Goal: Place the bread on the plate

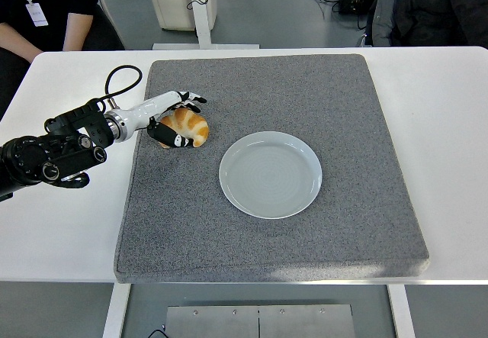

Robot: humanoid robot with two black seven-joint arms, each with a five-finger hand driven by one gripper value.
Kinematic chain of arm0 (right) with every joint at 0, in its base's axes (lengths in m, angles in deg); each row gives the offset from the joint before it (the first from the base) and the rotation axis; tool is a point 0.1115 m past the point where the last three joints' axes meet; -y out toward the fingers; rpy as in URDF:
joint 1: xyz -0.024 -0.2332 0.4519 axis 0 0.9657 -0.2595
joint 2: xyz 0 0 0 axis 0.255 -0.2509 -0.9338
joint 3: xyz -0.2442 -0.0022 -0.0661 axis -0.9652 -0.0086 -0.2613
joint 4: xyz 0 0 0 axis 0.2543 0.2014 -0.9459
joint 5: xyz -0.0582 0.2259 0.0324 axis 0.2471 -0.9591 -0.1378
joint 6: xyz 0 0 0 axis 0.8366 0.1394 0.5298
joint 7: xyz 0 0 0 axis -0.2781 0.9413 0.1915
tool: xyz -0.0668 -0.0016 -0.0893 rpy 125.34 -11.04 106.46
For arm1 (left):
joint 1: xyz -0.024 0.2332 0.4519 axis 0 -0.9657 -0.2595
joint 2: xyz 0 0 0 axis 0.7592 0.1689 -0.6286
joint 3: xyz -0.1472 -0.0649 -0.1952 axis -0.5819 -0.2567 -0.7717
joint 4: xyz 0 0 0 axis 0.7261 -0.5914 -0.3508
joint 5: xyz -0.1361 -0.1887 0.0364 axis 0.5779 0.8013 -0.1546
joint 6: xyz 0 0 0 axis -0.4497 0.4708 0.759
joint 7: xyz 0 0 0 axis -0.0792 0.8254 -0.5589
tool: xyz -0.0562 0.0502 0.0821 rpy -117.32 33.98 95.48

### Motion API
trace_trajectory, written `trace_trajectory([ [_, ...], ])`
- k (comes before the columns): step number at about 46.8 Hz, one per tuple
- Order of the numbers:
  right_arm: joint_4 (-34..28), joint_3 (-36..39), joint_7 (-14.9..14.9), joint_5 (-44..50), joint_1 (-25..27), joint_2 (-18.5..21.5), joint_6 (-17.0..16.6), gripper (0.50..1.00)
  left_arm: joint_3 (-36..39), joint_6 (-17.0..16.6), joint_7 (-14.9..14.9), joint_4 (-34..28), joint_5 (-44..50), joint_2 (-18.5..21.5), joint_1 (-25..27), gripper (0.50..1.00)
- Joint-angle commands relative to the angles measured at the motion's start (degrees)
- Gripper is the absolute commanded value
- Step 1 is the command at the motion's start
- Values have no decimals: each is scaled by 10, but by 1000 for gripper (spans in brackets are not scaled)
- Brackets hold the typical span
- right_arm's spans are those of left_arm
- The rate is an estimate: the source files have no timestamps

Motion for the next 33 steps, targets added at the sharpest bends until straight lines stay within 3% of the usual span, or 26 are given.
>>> trace_trajectory([
  [1,0,0,0,0,0,0,0,1000,1,3,-4,0,0,0,-1,541],
  [3,0,-1,0,0,0,0,0,1000,1,4,-5,0,0,0,0,500],
  [33,1,-1,0,0,0,0,0,1000,1,6,-37,0,-2,24,49,500],
])
